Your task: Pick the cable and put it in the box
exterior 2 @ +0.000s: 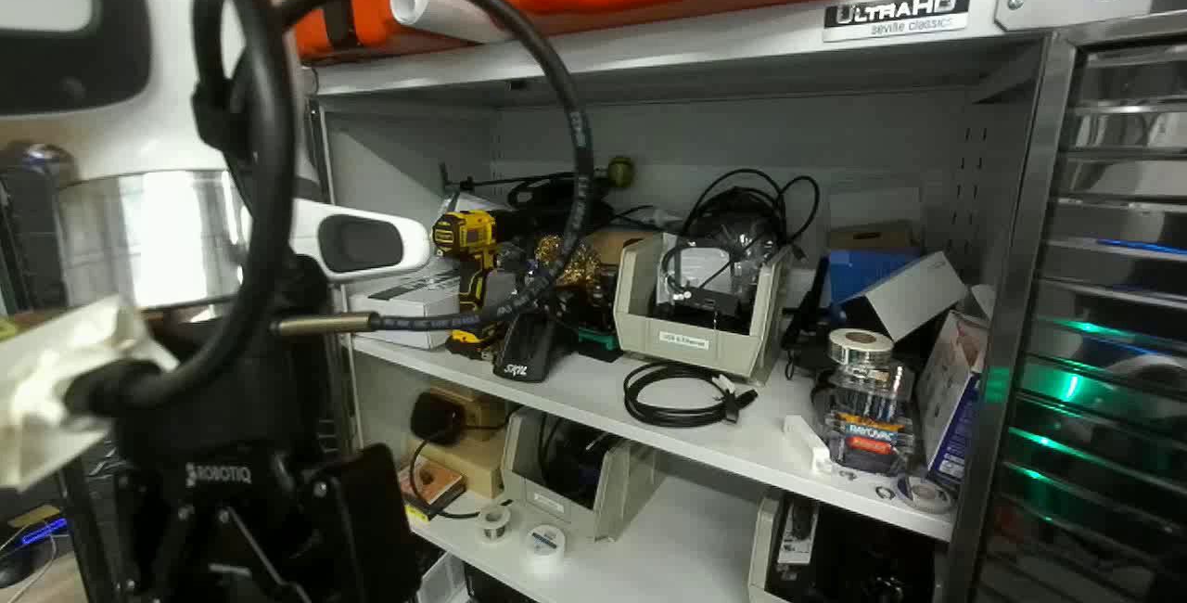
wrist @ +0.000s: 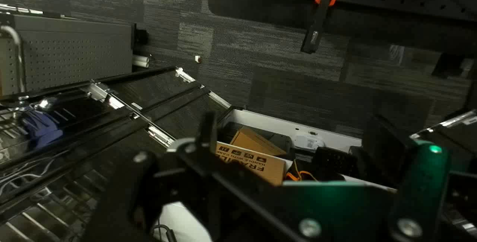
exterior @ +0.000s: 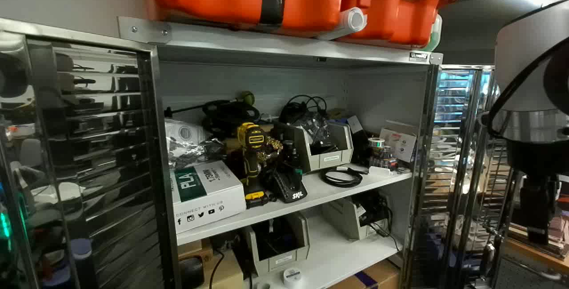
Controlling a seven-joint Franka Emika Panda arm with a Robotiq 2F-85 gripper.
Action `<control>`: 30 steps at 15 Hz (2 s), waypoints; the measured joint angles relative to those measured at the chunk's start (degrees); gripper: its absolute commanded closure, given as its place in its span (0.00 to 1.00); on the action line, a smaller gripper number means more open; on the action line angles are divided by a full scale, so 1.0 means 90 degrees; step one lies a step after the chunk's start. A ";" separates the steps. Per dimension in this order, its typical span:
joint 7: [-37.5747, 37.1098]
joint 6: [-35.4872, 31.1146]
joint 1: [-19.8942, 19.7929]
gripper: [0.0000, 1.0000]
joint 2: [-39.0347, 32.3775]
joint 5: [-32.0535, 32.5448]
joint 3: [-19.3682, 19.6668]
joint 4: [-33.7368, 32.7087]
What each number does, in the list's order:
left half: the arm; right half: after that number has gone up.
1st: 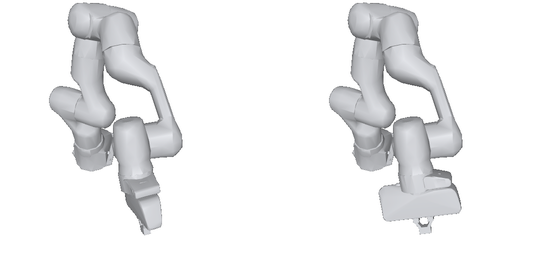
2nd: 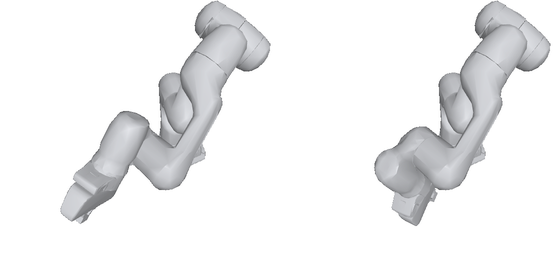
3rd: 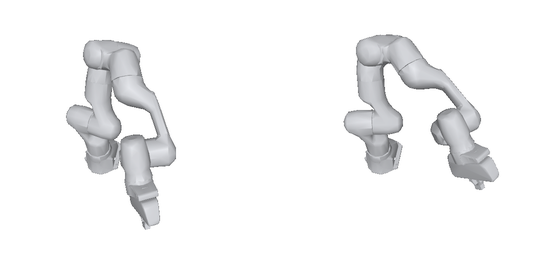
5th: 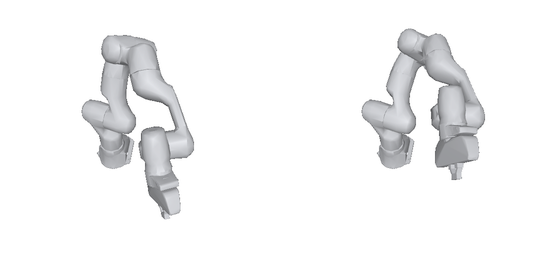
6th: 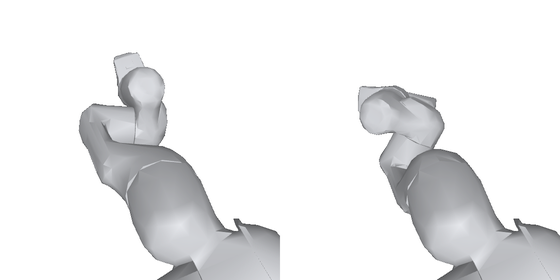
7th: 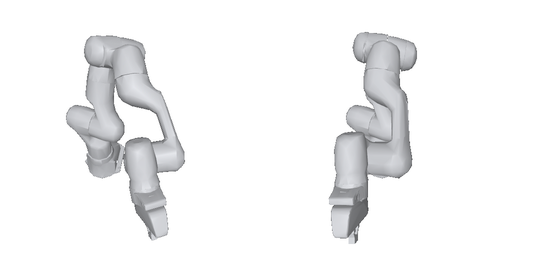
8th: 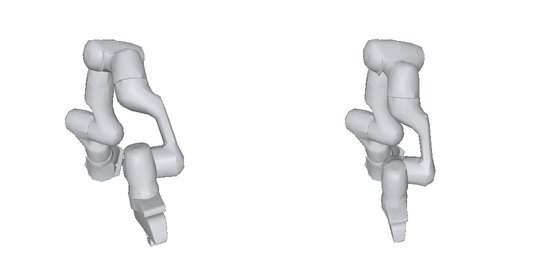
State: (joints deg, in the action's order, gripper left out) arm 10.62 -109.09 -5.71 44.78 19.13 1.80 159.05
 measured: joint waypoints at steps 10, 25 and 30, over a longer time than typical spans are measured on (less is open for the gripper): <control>0.0000 0.0000 0.0000 0.00 0.0002 0.0000 0.0000 -0.0003; -0.0376 -0.1260 0.0009 0.00 -0.1004 0.0015 0.0009 -0.0107; -0.0882 -0.2489 -0.0040 0.00 -0.2141 0.0026 0.0005 -0.0414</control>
State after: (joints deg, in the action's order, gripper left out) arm 2.68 -131.49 -6.07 25.51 19.37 1.85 155.32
